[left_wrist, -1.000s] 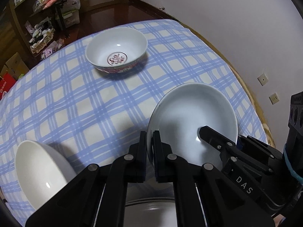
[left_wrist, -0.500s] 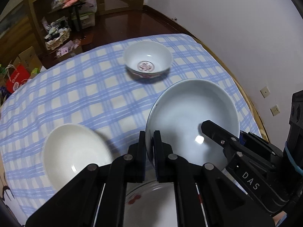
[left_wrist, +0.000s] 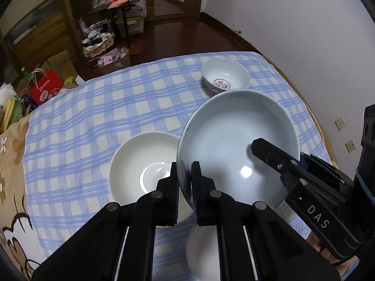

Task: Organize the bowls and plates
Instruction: 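Carry the red-patterned bowl over the plain white bowl with both tools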

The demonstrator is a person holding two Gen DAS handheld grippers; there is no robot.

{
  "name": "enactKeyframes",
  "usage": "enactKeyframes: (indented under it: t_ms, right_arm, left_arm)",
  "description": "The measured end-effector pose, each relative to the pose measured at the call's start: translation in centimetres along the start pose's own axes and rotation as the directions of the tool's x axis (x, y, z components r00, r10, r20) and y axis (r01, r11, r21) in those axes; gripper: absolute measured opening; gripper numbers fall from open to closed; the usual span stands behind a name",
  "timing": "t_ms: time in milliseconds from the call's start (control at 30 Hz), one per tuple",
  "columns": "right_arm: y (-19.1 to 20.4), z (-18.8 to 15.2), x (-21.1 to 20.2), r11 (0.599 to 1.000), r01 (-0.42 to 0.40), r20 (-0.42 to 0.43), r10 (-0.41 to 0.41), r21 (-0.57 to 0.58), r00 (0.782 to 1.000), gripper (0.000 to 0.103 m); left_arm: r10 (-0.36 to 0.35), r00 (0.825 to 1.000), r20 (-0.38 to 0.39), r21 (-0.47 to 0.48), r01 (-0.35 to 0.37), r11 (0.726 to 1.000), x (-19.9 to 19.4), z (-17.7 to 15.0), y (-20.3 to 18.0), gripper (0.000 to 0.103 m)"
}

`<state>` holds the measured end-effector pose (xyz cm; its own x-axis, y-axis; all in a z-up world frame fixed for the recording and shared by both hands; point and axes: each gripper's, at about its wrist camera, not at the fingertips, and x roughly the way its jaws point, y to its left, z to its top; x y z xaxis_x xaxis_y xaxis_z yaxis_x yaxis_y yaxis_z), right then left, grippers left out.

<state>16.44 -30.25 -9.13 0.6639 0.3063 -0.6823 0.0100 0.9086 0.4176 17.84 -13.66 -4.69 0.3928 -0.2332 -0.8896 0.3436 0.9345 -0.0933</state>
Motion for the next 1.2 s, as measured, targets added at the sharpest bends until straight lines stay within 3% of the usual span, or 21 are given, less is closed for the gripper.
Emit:
enactKeyframes:
  t_ms: [333, 633, 1200]
  right_arm:
    - [3.0, -1.1, 1.4, 0.997, -0.039, -0.012, 0.038, -0.06, 0.999, 0.018]
    - [4.9, -2.9, 3.4, 0.99, -0.008, -0.053, 0.0, -0.139, 0.999, 0.018]
    - [5.1, -4.4, 5.8, 0.982, 0.016, -0.034, -0.023, -0.191, 0.999, 0.018]
  left_arm:
    - [0.015, 1.0, -0.011, -0.056, -0.015, 0.998, 0.0, -2.2, 3.3, 0.012]
    - [-0.024, 0.999, -0.031, -0.137, 0.02, 0.99, 1.7, -4.2, 5.9, 0.012]
    - [0.007, 0.998, -0.065, -0.138, -0.016, 0.99, 4.7, -4.7, 6.9, 0.013]
